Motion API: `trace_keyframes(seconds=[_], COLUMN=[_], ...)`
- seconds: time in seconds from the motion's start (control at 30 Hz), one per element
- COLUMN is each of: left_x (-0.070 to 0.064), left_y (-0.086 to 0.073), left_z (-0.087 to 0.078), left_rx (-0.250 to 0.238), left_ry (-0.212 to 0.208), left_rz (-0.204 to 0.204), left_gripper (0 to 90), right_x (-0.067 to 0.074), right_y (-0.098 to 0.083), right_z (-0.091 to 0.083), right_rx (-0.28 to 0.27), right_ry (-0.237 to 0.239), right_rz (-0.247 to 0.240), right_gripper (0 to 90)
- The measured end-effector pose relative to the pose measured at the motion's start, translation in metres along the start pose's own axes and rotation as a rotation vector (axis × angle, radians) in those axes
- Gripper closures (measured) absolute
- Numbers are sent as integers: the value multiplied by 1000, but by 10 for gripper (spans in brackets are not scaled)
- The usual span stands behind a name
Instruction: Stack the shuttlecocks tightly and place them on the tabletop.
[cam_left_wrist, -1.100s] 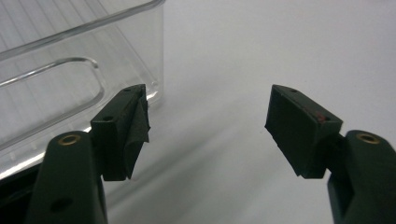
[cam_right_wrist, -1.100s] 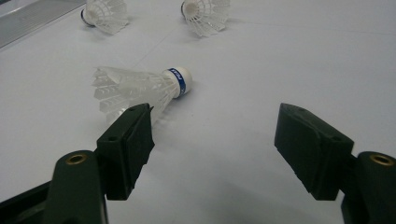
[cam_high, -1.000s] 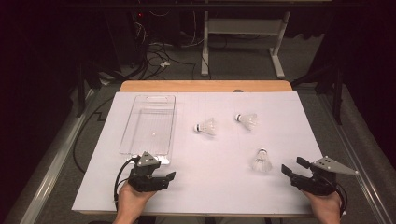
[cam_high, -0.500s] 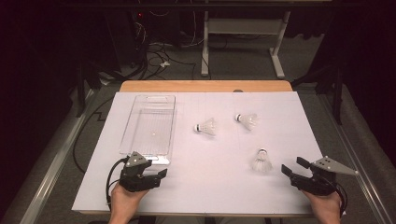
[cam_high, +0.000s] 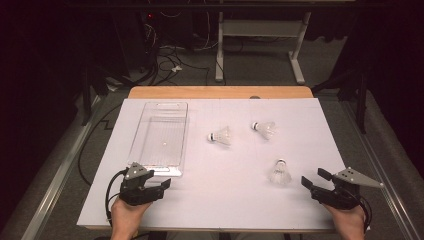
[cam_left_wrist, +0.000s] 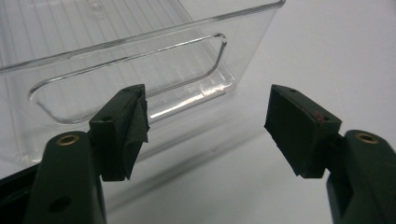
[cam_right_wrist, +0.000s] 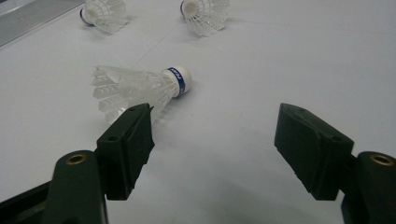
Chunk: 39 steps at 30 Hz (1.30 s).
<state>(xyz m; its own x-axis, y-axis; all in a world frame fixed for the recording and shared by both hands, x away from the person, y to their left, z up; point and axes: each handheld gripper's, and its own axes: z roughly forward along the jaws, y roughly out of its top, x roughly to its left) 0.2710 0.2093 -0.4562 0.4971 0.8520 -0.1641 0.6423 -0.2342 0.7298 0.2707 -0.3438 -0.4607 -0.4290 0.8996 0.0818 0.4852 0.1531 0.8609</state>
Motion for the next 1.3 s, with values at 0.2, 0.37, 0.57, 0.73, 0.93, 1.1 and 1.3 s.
trace_keyframes(seconds=[0.2, 0.37, 0.57, 0.73, 0.93, 1.1, 1.3], left_x=[4, 10, 18, 24, 31, 34, 36], left_y=[0, -2, -7, -11, -15, -19, -23], left_z=[-4, -10, -16, -21, -23, -24, -23], left_rx=[-12, -22, -30, -47, -48, -68, -67], left_ry=[28, 37, 46, 57, 65, 75, 72], left_rz=[12, 2, -20, -34, -47, -64, -70], left_gripper=[308, 305, 303, 300, 298, 298, 293], right_x=[0, 0, -1, -1, -1, -1, -1], right_y=[0, 0, 0, 0, -1, -1, -1], right_z=[0, 0, 0, -1, -1, -2, -1], right_rx=[1, 1, 0, 1, 4, 4, 8], right_ry=[-1, -3, -6, -13, -16, -18, -14], right_rz=[2, 4, 4, 15, 18, 22, 24], right_gripper=[284, 284, 284, 284, 282, 280, 295])
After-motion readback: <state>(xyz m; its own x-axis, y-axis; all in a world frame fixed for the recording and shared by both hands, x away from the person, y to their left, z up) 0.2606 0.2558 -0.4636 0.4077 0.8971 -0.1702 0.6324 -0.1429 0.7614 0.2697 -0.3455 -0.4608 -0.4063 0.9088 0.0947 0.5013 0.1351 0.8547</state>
